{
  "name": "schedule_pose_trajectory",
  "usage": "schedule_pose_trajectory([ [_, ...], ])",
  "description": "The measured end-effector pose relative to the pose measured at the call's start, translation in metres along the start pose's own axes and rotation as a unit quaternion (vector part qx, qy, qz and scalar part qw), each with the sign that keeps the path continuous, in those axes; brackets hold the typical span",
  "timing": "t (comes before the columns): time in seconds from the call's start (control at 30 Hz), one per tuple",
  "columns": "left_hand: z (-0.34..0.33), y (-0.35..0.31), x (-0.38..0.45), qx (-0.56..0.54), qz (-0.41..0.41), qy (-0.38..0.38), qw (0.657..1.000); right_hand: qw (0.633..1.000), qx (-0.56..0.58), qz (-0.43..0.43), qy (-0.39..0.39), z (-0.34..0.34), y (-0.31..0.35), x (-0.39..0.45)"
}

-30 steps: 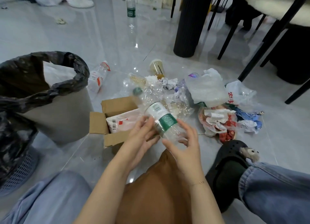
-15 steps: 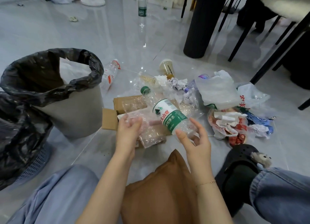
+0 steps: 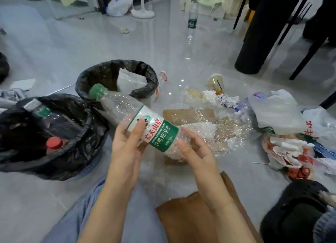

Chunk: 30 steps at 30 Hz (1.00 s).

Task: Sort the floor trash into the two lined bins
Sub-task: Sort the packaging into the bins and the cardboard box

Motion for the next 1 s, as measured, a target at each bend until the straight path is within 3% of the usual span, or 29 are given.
schedule_pose_trajectory([
  [0.13, 0.055, -0.037, -0.006, -0.002, -0.082, -0.125, 0.989, 0.999, -0.012, -0.025, 0.042, -0.044, -0.009, 0.002],
  [0.33, 0.129, -0.092, 0.004, 0.081, -0.177, -0.269, 0.943, 0.993, 0.013, -0.100, 0.066, -0.083, -0.024, -0.003],
  [0.43, 0.149, -0.120, 0.010, 0.163, -0.233, -0.310, 0.907, 0.990, -0.005, -0.113, 0.084, -0.092, -0.029, -0.006],
  [0.57, 0.177, -0.154, 0.011, 0.312, -0.271, -0.380, 0.828, 0.988, -0.015, -0.131, 0.086, -0.100, -0.035, -0.006],
  [0.73, 0.209, -0.163, 0.028, 0.480, -0.193, -0.396, 0.758, 0.986, -0.026, -0.143, 0.087, -0.108, -0.041, -0.006],
  [0.87, 0.233, -0.141, 0.043, 0.500, -0.087, -0.366, 0.780, 0.983, -0.021, -0.155, 0.092, -0.118, -0.044, -0.008],
  [1.0, 0.235, -0.138, 0.044, 0.494, -0.061, -0.372, 0.784, 0.984, -0.017, -0.153, 0.091, -0.120, -0.044, -0.008],
])
Point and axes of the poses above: each hand's wrist, its own x-axis towards the middle knuckle, its own z-axis out of the back of the hand, y = z × x, the point moved 2 cm from there along x, towards the middle knuckle, and after that the axes turned 8 degrees about z, right-handed, at the moved point
